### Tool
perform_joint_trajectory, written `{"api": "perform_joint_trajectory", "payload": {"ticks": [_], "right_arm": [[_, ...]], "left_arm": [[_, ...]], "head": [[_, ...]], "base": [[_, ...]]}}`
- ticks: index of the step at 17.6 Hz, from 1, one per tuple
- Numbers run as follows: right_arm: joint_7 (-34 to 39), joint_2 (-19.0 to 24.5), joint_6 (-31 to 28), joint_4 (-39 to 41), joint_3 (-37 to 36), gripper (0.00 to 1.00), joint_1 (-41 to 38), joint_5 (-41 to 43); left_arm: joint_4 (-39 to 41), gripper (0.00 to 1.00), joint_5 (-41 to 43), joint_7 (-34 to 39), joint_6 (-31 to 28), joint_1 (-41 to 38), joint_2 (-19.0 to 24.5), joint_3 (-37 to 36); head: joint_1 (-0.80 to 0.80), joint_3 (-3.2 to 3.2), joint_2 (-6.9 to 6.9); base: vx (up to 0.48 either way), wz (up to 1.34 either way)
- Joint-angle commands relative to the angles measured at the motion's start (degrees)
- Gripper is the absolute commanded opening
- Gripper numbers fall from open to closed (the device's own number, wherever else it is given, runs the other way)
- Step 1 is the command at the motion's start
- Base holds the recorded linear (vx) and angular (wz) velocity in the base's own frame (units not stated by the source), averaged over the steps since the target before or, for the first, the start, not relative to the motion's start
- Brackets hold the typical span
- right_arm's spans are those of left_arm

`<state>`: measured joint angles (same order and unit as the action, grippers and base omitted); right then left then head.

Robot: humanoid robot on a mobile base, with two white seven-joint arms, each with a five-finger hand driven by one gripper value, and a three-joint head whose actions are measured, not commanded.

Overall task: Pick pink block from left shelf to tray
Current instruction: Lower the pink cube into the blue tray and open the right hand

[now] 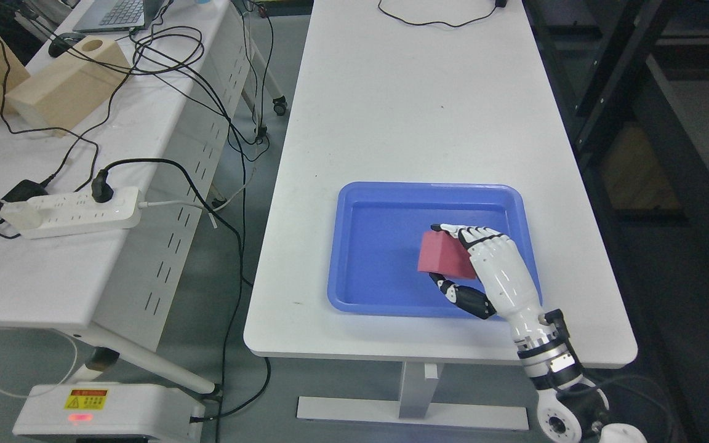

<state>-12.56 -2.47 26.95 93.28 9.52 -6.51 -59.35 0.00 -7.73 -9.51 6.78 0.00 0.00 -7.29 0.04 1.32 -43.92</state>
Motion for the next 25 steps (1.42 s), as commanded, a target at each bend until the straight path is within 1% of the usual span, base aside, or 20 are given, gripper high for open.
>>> {"api": "perform_joint_trajectory", "payload": {"ticks": [1,4,7,8,9,10,11,12,13,15,19,21,25], "right_arm": [[3.3,0.0,0.0,-0.7,4.5,0.07,-0.3,-1.3],[5.2,0.1,0.0,-1.3,4.8,0.07,-0.4,-1.4],[5.3,0.2,-0.1,-1.3,4.8,0.07,-0.5,-1.3],[5.3,0.3,-0.1,-1.3,4.7,0.09,-0.5,-1.2],[5.2,0.3,-0.1,-1.3,4.6,0.13,-0.6,-0.7],[5.1,0.4,-0.6,-1.3,4.4,0.22,-0.7,-0.3],[5.1,0.6,-1.3,-1.3,4.4,0.29,-0.8,-0.3],[5.1,0.6,-2.1,-1.3,4.4,0.4,-0.8,-0.2],[5.1,0.7,-2.5,-1.3,4.4,0.48,-0.8,-0.2],[5.1,0.8,-2.8,-1.3,4.4,0.56,-0.8,-0.2],[5.2,0.7,-3.9,-1.3,4.4,0.66,-0.8,-0.2],[5.2,0.6,-3.9,-1.3,4.3,0.7,-0.8,1.2],[5.3,0.4,-4.2,-1.3,3.9,0.81,-0.9,5.0]], "left_arm": [[1.0,1.0,0.0,0.0,0.0,-1.1,1.0,0.0],[1.0,1.0,0.0,0.0,0.0,-1.1,1.0,0.0],[1.0,1.0,0.0,0.0,0.0,-1.1,1.0,0.0],[1.0,1.0,0.0,0.0,0.0,-1.1,1.0,0.0],[1.0,1.0,0.0,0.0,0.0,-1.1,1.0,0.0],[1.0,1.0,0.0,0.0,0.0,-1.1,1.0,0.0],[1.0,1.0,0.0,0.0,0.0,-1.1,1.0,0.0],[1.0,1.0,0.0,0.0,0.0,-1.1,1.0,0.0],[1.0,1.0,0.0,0.0,0.0,-1.1,1.0,0.0],[1.0,1.0,0.0,0.0,0.0,-1.1,1.0,0.0],[1.0,1.0,0.0,0.0,0.0,-1.1,1.0,0.0],[1.0,1.0,0.0,0.0,0.0,-1.1,1.0,0.0],[1.0,1.0,0.0,0.0,0.0,-1.1,1.0,0.0]], "head": [[0.0,0.0,0.0],[0.0,0.0,0.0],[0.0,0.0,0.0],[0.0,0.0,0.0],[0.0,0.0,0.0],[0.0,0.0,0.0],[0.0,0.0,0.0],[0.0,0.0,0.0],[0.0,0.0,0.0],[0.0,0.0,0.0],[0.0,0.0,0.0],[0.0,0.0,0.0],[0.0,0.0,0.0]], "base": [[0.099,0.0],[0.09,0.0],[0.081,0.0],[0.065,0.0],[0.065,0.0],[0.058,0.0],[0.058,0.0],[0.047,0.0],[0.047,0.0],[0.036,0.0],[0.019,0.0],[0.005,0.0],[0.0,0.0]]}}
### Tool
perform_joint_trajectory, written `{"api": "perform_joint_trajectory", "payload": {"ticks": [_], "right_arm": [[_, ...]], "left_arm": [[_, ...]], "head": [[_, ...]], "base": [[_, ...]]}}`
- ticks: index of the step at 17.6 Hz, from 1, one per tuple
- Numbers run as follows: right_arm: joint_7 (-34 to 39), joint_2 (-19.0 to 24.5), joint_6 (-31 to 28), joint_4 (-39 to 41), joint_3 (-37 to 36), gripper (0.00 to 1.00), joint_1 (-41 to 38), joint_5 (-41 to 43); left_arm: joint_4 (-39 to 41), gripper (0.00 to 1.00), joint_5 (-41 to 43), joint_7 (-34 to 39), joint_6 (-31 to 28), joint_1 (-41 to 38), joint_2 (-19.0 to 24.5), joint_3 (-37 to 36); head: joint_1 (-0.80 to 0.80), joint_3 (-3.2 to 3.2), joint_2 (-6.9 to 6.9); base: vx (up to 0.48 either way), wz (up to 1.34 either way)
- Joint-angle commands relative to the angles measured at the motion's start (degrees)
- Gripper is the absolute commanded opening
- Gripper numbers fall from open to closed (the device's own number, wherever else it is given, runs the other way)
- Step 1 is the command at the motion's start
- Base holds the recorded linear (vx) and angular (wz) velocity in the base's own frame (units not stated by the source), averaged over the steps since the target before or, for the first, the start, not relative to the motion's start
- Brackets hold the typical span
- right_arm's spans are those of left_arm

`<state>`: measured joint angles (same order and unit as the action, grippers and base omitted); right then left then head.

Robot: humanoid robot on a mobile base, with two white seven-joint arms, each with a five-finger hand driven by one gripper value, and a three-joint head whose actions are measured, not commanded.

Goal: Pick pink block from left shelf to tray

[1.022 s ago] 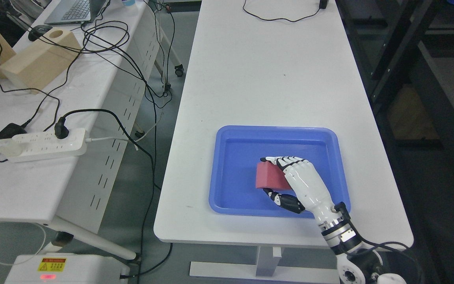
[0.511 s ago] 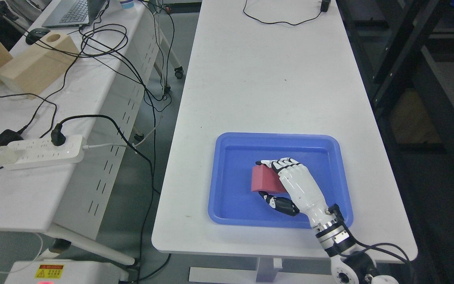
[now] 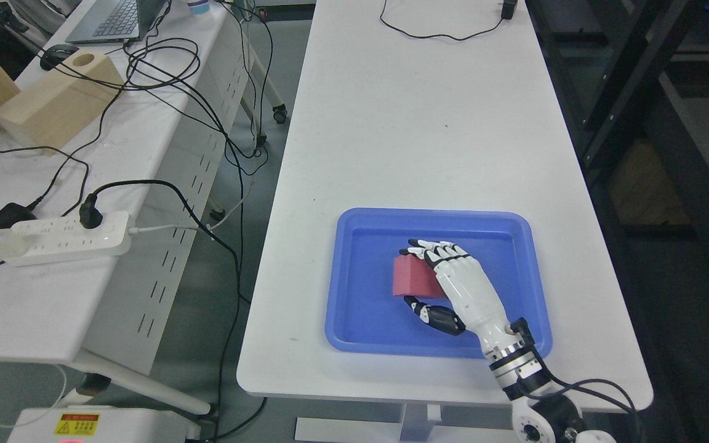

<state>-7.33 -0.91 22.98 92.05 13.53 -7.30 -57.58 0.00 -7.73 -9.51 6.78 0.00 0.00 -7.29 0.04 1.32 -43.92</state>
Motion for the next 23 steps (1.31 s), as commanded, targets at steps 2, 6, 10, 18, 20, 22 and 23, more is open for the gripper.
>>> {"api": "perform_joint_trajectory", "payload": {"ticks": [2,6,10,18,20,22,23], "right_arm": [[0.1,-1.3,-0.2,-0.1,-0.3,0.83,-0.1,4.0],[0.0,-1.1,-0.2,0.0,-4.2,0.93,-0.2,13.2],[2.5,-1.0,-0.2,0.3,-9.2,0.99,-0.1,28.1],[10.4,-0.5,-3.9,0.2,-15.4,0.99,0.1,52.4],[10.5,-0.1,-3.8,0.2,-15.5,0.99,0.2,53.7],[10.5,-0.1,-2.9,0.2,-16.1,0.99,0.1,56.9],[10.5,-0.1,-1.5,0.3,-16.7,0.99,0.1,58.1]], "left_arm": [[1.0,1.0,0.0,0.0,0.0,-1.1,1.0,0.0],[1.0,1.0,0.0,0.0,0.0,-1.1,1.0,0.0],[1.0,1.0,0.0,0.0,0.0,-1.1,1.0,0.0],[1.0,1.0,0.0,0.0,0.0,-1.1,1.0,0.0],[1.0,1.0,0.0,0.0,0.0,-1.1,1.0,0.0],[1.0,1.0,0.0,0.0,0.0,-1.1,1.0,0.0],[1.0,1.0,0.0,0.0,0.0,-1.1,1.0,0.0]], "head": [[0.0,0.0,0.0],[0.0,0.0,0.0],[0.0,0.0,-0.01],[0.0,0.0,-0.01],[0.0,0.0,-0.01],[0.0,0.0,-0.01],[0.0,0.0,-0.01]], "base": [[0.0,0.0],[0.0,0.0],[0.0,0.0],[0.0,0.0],[-0.015,0.0],[-0.036,0.0],[-0.062,0.0]]}}
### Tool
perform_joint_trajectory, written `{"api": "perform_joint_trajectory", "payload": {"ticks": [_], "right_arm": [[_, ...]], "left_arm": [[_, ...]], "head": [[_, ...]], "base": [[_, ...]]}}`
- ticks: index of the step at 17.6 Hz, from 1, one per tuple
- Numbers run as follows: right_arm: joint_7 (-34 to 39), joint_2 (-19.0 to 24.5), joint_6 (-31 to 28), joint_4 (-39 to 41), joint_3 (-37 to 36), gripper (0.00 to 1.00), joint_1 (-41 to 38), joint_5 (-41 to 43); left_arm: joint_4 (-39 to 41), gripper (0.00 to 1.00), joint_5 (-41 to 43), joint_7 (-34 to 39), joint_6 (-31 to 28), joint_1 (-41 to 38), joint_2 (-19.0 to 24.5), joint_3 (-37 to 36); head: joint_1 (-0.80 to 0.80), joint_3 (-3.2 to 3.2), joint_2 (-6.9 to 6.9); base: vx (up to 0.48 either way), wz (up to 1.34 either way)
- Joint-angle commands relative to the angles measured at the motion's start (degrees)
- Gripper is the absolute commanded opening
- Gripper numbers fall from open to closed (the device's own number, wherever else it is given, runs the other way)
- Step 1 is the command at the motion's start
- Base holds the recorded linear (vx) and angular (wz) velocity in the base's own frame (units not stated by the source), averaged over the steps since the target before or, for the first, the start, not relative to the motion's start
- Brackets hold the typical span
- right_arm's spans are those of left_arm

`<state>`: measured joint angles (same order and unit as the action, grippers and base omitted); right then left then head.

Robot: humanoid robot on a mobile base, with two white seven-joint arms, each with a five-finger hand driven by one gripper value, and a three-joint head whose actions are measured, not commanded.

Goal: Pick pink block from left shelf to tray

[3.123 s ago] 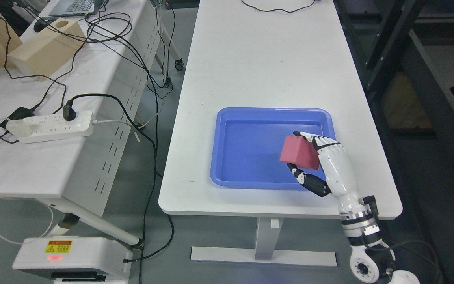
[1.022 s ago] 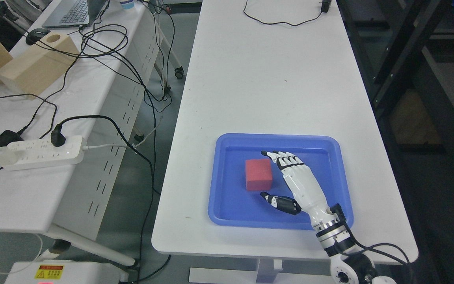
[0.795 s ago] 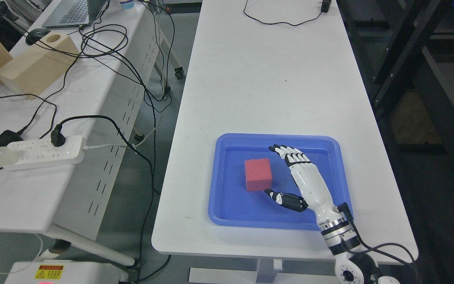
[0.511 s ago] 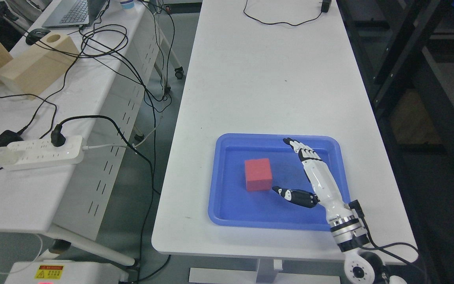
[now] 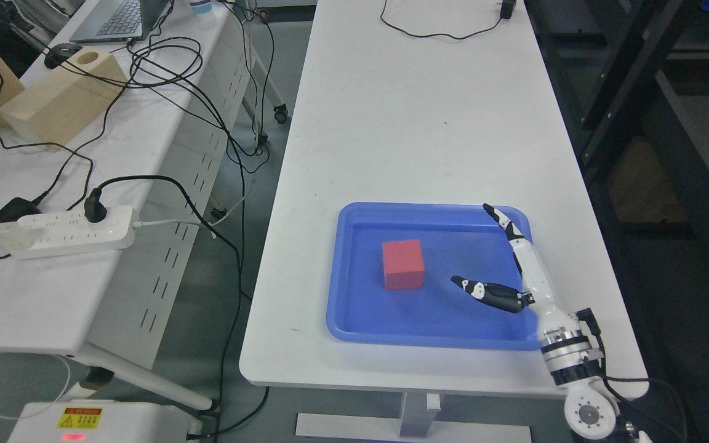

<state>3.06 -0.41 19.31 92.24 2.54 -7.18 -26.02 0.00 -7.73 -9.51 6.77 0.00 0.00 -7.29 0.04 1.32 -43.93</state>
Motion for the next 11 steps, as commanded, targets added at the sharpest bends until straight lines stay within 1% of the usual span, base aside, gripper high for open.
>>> {"api": "perform_joint_trajectory", "payload": {"ticks": [1,3,4,11], "right_arm": [[0.1,-0.6,4.4,0.1,-6.1,0.99,-0.1,27.9],[0.1,-0.6,7.7,0.1,-6.3,0.99,-0.5,29.5],[0.1,-0.6,8.4,0.1,-6.3,0.99,-0.6,29.7],[0.0,-0.6,8.2,0.1,-6.3,0.99,-0.6,29.7]], "left_arm": [[1.0,1.0,0.0,0.0,0.0,-1.1,1.0,0.0],[1.0,1.0,0.0,0.0,0.0,-1.1,1.0,0.0],[1.0,1.0,0.0,0.0,0.0,-1.1,1.0,0.0],[1.0,1.0,0.0,0.0,0.0,-1.1,1.0,0.0]], "head": [[0.0,0.0,0.0],[0.0,0.0,0.0],[0.0,0.0,0.0],[0.0,0.0,0.0]], "base": [[-0.062,0.0],[-0.074,0.0],[-0.09,0.0],[-0.1,0.0]]}}
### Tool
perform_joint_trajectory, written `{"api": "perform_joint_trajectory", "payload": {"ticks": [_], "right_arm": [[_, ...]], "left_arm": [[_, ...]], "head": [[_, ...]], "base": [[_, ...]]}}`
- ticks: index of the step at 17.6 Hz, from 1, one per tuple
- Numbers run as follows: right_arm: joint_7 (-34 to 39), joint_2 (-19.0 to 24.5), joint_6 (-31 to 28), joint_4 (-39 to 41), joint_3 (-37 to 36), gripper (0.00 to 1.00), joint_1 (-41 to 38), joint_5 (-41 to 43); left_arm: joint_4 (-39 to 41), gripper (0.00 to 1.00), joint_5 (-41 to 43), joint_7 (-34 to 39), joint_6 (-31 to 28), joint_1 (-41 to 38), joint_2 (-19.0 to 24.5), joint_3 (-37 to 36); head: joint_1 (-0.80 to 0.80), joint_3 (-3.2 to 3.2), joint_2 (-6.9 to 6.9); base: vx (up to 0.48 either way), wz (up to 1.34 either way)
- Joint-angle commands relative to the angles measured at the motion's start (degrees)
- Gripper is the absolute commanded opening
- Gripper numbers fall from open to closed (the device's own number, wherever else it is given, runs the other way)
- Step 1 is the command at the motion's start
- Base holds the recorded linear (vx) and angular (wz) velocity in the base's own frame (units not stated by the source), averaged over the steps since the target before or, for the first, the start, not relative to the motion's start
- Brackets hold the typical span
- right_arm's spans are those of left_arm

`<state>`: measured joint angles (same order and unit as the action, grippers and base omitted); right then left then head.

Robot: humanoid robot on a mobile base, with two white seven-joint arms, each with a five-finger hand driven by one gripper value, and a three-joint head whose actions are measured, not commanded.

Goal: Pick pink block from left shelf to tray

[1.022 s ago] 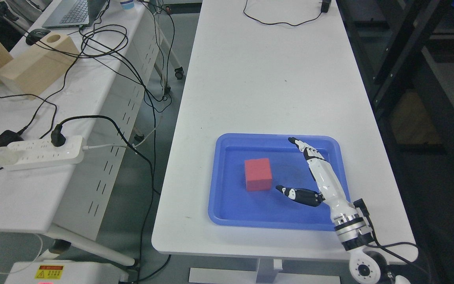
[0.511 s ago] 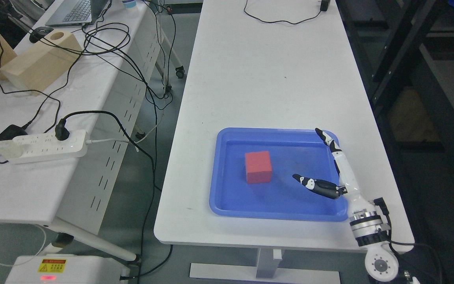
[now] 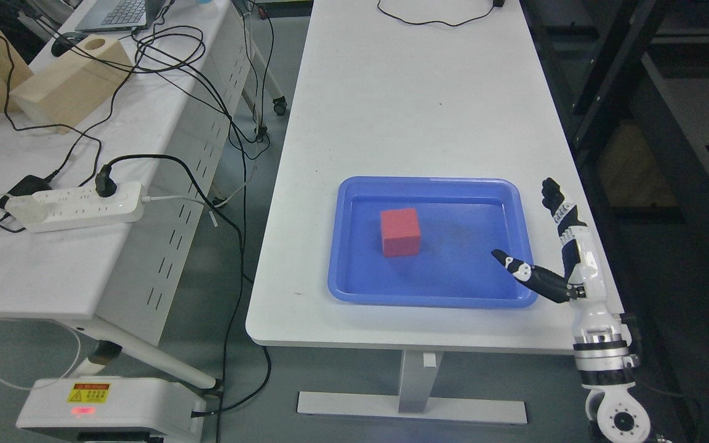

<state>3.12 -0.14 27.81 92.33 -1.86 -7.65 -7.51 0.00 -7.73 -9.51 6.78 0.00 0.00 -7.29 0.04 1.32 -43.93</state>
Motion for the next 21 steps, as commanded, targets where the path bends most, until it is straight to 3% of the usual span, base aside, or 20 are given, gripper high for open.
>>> {"api": "perform_joint_trajectory", "payload": {"ticks": [1,7,14,17,21], "right_arm": [[0.0,-0.9,-0.8,-0.1,-1.9,0.99,-0.1,11.2],[0.3,-1.3,-10.7,-0.3,-1.9,0.99,0.0,8.8],[2.7,-1.6,-11.2,-4.1,-1.9,0.99,-0.6,6.5],[3.1,-1.3,-16.0,-4.0,-1.7,0.99,-0.7,6.8],[3.5,-1.2,-17.0,-3.9,-1.4,0.99,-1.0,6.8]], "left_arm": [[1.0,1.0,0.0,0.0,0.1,-1.1,1.0,0.0],[1.0,1.0,0.0,0.0,0.0,-1.1,1.0,0.0],[1.0,1.0,0.0,0.0,0.0,-1.1,1.0,0.0],[1.0,1.0,0.0,0.0,0.0,-1.1,1.0,0.0],[1.0,1.0,0.0,0.0,0.0,-1.1,1.0,0.0]], "head": [[0.0,0.0,0.0],[0.0,0.0,0.0],[0.0,0.0,0.0],[0.0,0.0,0.0],[0.0,0.0,0.0]], "base": [[-0.109,0.0],[-0.131,-0.02],[-0.183,-0.01],[-0.176,0.01],[-0.146,0.18]]}}
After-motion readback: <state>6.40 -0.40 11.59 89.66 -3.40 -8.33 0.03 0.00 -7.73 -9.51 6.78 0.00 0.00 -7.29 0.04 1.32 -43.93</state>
